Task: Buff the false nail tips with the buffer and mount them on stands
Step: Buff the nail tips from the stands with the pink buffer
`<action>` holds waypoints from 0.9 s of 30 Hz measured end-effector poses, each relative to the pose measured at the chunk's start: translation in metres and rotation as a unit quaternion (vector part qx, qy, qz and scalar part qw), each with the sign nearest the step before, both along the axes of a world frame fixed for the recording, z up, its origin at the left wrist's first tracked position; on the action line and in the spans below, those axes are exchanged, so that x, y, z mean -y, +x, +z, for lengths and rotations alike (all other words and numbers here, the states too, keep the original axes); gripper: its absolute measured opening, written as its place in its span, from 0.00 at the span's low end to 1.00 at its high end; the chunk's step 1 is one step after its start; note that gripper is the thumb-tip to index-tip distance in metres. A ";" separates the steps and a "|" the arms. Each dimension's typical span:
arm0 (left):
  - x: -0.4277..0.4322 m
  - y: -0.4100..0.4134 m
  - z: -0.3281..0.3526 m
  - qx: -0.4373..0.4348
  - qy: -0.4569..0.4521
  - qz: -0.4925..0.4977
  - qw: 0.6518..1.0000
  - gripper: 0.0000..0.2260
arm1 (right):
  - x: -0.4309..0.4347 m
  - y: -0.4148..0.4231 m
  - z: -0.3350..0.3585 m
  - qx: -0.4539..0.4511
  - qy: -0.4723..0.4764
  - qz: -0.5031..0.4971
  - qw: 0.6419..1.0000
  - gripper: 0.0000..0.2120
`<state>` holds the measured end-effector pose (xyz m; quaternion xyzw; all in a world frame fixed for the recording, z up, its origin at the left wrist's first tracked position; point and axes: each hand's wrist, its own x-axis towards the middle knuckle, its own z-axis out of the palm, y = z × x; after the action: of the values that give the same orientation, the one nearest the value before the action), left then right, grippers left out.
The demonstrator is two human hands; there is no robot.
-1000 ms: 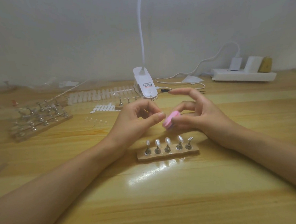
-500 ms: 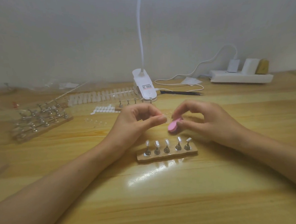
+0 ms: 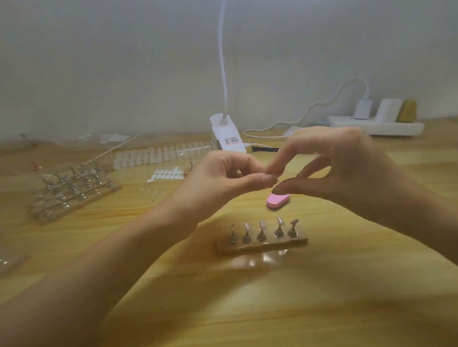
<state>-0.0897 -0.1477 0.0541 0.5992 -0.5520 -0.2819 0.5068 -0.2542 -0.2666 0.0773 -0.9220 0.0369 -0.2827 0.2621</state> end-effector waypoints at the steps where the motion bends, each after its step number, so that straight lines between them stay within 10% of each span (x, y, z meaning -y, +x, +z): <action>1: -0.001 0.000 0.003 0.009 -0.006 0.001 1.000 0.06 | -0.001 -0.001 0.002 0.009 -0.010 -0.007 1.000 0.10; 6: -0.005 -0.004 0.009 0.151 -0.024 0.027 0.988 0.15 | 0.003 -0.007 0.000 0.043 0.009 -0.036 0.998 0.10; 14: -0.004 -0.032 -0.017 0.358 0.057 0.067 0.930 0.25 | 0.003 -0.032 -0.054 -0.039 0.412 -0.004 0.910 0.08; 27: -0.005 -0.037 -0.027 0.331 0.038 0.095 0.938 0.21 | 0.021 -0.015 -0.038 -0.158 0.314 0.086 0.932 0.09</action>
<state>-0.1264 -0.1428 0.0268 0.7273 -0.6177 -0.0392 0.2967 -0.2697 -0.2874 0.0389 -0.8250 0.0858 -0.0839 0.5523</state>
